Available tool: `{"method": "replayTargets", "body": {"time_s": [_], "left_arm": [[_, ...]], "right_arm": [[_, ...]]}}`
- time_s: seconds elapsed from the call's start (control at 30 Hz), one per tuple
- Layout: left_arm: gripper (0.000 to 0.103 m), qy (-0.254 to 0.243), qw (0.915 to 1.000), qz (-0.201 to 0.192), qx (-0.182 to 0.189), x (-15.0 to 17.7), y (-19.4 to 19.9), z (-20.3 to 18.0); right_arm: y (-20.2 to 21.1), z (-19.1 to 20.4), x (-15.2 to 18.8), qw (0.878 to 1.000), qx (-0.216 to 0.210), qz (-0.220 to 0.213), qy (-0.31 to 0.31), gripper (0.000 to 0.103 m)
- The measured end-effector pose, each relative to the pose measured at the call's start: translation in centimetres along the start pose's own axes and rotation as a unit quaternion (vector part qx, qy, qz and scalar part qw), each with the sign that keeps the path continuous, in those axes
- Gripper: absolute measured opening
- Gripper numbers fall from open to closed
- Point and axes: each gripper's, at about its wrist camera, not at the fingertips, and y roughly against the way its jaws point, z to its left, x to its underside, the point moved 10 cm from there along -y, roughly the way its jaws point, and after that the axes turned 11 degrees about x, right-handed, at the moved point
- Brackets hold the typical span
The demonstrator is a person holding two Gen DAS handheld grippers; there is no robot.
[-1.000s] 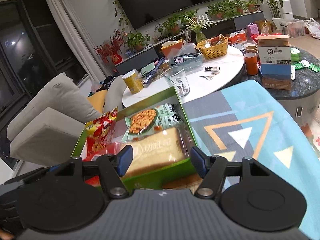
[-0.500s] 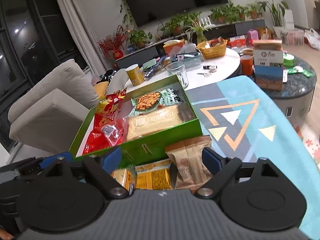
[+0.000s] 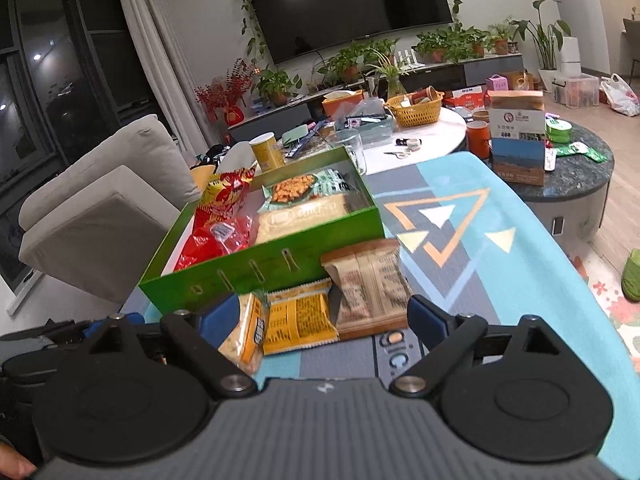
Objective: Organize snacks
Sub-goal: 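Move the right tool to the brown pastry packet while the left tool approaches a yellow-wrapped cake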
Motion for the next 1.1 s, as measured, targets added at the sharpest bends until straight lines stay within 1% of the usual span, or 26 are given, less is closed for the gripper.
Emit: {"method": "replayTargets", "body": {"time_s": [0.17,0.43,0.9,1.1], "left_arm": [[0.070,0.002,0.9999,0.010,0.000,1.1,-0.2,-0.1],[0.071,0.011,0.9997,0.021,-0.002,1.5,-1.7,-0.2],[0.070,0.012,0.9987,0.049,-0.012,1.6,-5.2,-0.4],[0.071,0.015,0.9979,0.060,-0.019,1.8,-6.3,0.0]], "right_arm": [[-0.2,-0.5,1.0,1.000,0.006,0.010,-0.005,0.064],[-0.7,-1.2,1.6,1.000,0.011,0.017,-0.007,0.064],[-2.7,-3.4,1.7,0.999,0.021,0.030,-0.033,0.064],[-3.6,-3.8,1.5,0.999,0.032,0.030,-0.024,0.064]]}}
